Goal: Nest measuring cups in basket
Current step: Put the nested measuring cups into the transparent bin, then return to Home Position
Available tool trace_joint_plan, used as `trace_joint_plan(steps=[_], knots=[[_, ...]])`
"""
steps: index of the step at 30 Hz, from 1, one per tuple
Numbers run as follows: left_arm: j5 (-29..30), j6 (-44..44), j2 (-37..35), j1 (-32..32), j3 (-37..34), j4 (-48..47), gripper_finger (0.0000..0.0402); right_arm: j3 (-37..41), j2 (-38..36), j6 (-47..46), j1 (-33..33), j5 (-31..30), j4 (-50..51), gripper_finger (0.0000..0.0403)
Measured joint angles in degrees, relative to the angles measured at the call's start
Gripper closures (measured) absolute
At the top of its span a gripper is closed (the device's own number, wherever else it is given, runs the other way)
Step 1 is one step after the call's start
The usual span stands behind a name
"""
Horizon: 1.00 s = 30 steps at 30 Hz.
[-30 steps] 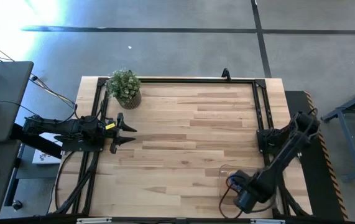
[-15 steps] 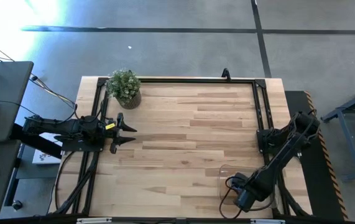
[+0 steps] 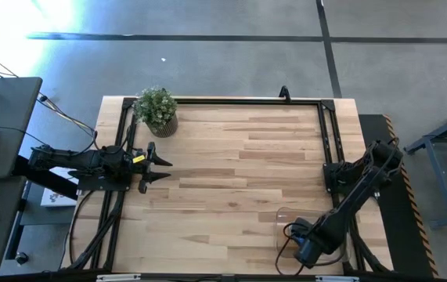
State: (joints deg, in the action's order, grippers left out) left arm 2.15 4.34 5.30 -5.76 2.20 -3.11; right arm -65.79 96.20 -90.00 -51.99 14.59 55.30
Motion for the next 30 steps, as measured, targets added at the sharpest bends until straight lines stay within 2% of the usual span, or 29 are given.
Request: trace_joint_plan(steps=[5, 9, 15, 19, 22, 24, 27, 30], knots=[[0.0, 0.0, 0.0, 0.0, 0.0, 0.0, 0.0234, -3.3, 0.0, -0.2, -0.2, -3.2, 4.0, 0.0196], [0.0, 0.0, 0.0, 0.0, 0.0, 0.0, 0.0234, -6.5, -0.5, -1.3, -0.2, -10.3, 7.6, 0.0195], [0.0, 0.0, 0.0, 0.0, 0.0, 0.0, 0.0234, -11.0, -2.6, -1.1, 0.2, -25.5, 11.8, 0.0195], [0.0, 0.0, 0.0, 0.0, 0.0, 0.0, 0.0234, -11.9, -6.1, 2.2, 2.1, -41.0, 10.9, 0.0194], [0.0, 0.0, 0.0, 0.0, 0.0, 0.0, 0.0234, -11.9, -9.1, 7.8, 5.3, -52.4, 8.0, 0.0194], [0.0, 0.0, 0.0, 0.0, 0.0, 0.0, 0.0234, -11.9, -10.9, 13.3, 8.0, -56.9, 5.6, 0.0194], [0.0, 0.0, 0.0, 0.0, 0.0, 0.0, 0.0234, -11.9, -13.3, 22.6, 13.0, -60.0, 0.6, 0.0194], [0.0, 0.0, 0.0, 0.0, 0.0, 0.0, 0.0234, -11.9, -14.6, 34.0, 18.5, -60.3, -6.5, 0.0194]])
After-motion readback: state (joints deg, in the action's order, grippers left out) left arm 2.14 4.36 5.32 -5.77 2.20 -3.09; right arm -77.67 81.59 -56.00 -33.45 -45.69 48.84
